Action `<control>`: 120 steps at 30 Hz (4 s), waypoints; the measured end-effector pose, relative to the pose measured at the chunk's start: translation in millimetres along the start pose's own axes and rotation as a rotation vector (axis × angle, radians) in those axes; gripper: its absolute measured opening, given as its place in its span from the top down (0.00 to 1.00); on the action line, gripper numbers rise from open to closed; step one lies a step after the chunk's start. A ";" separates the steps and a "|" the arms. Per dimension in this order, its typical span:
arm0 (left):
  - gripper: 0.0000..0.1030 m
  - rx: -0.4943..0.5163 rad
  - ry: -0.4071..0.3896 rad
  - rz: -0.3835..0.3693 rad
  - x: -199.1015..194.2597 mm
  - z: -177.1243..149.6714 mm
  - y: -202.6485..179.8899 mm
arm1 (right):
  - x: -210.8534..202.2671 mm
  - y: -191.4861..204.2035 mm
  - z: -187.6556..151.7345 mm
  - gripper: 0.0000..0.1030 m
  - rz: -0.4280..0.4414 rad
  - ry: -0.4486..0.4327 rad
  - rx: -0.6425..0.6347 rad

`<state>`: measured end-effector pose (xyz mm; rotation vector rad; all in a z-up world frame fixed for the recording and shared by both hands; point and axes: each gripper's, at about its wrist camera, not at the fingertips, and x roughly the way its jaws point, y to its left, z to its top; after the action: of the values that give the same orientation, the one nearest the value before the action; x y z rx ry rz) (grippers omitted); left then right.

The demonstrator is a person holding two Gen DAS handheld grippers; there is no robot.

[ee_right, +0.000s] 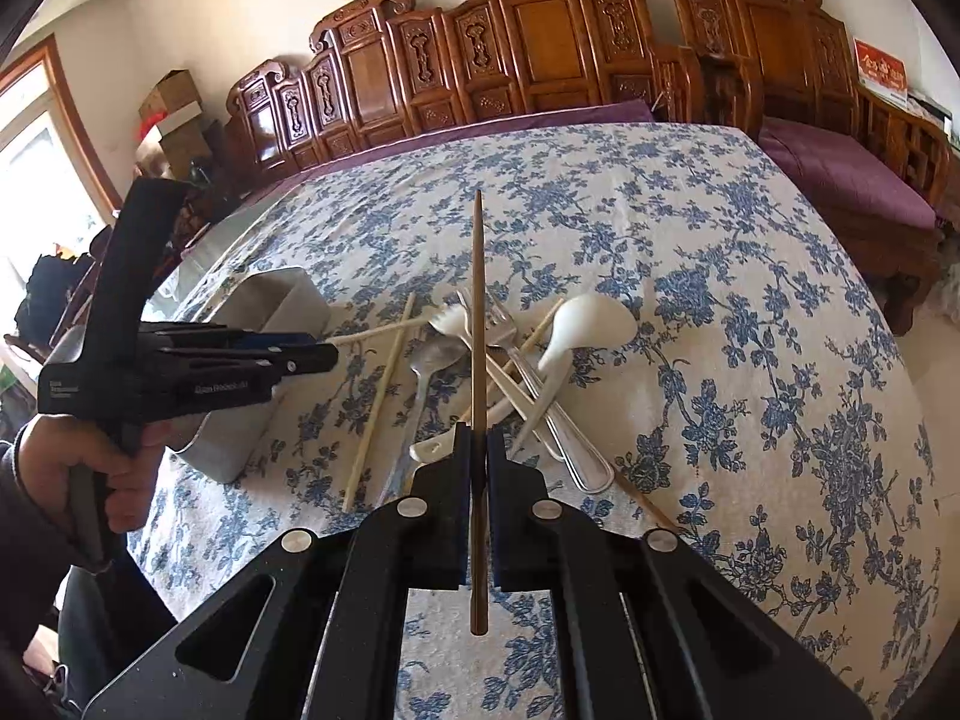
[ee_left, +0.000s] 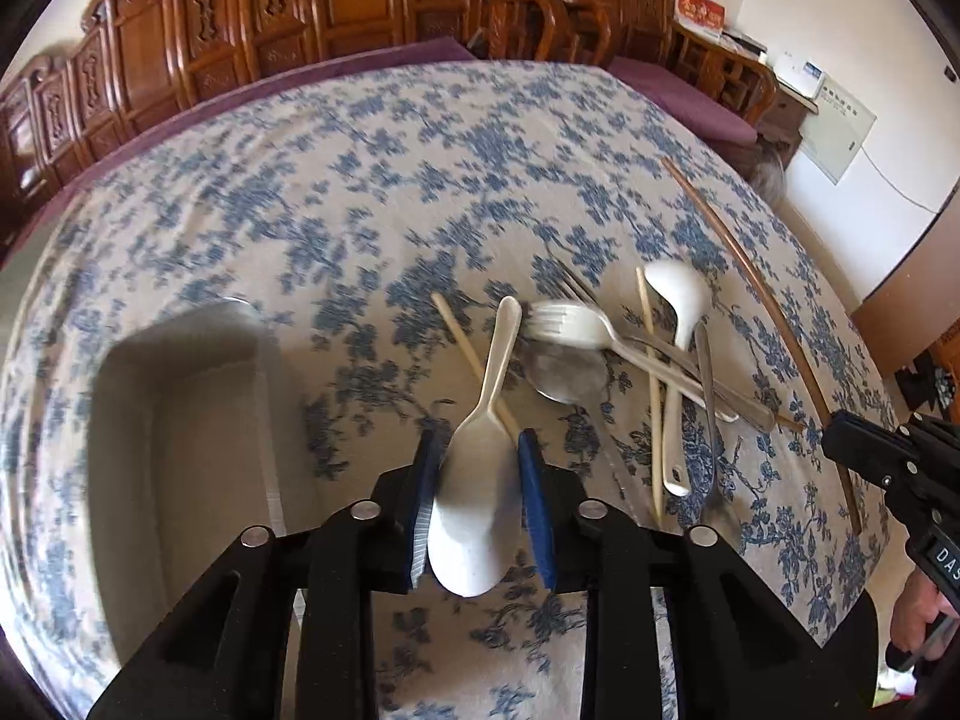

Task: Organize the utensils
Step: 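Carry the white spoon into the grey tray and open the left tool while the right tool holds the chopstick, then lower the wooden chopstick into the grey tray and open the right tool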

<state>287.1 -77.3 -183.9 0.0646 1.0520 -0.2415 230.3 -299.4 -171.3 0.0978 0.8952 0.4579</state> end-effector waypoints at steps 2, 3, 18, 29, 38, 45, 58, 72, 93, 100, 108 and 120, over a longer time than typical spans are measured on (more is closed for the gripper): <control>1.00 -0.015 -0.005 0.006 -7.1 1.0 6.8 | -4.2 6.6 0.5 0.94 0.003 -0.006 -0.011; 1.00 -0.025 -0.008 -0.003 -11.7 1.2 10.4 | -5.8 9.3 0.7 0.94 0.004 -0.008 -0.016; 0.81 -0.023 0.014 -0.013 -20.5 -20.8 5.7 | -26.9 32.5 -1.7 0.94 0.016 -0.034 -0.058; 0.73 0.087 0.058 -0.016 -3.7 -55.6 -35.1 | -30.1 28.0 -1.1 0.94 0.023 -0.038 -0.055; 0.88 0.101 0.113 0.034 17.2 -68.5 -30.3 | -28.5 23.8 -1.4 0.94 0.014 -0.033 -0.051; 0.95 0.087 0.067 0.003 1.7 -66.9 -24.2 | -28.1 25.2 -2.2 0.94 0.012 -0.030 -0.060; 0.95 0.087 -0.068 -0.016 -78.0 -54.8 9.1 | -14.6 56.9 2.9 0.94 0.041 -0.017 -0.089; 0.95 -0.031 0.015 -0.034 -48.1 -67.5 95.8 | 35.2 117.2 8.3 0.94 0.114 0.046 -0.116; 0.75 -0.114 -0.229 0.064 -120.0 -74.2 152.1 | 81.2 188.4 26.2 0.94 0.142 0.136 -0.103; 0.75 -0.157 -0.240 0.079 -122.4 -78.1 172.5 | 107.1 208.0 38.5 0.94 0.146 0.155 -0.057; 0.75 -0.205 -0.238 0.080 -120.1 -83.5 190.1 | 134.8 213.9 37.3 0.94 0.113 0.206 -0.007; 0.75 -0.206 -0.242 0.075 -119.1 -82.0 184.9 | 150.5 221.5 24.6 0.93 0.102 0.252 -0.045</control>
<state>203.2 135.9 -133.0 -0.1086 0.8267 -0.0696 253.8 -33.8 -205.9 0.0454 1.1299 0.5944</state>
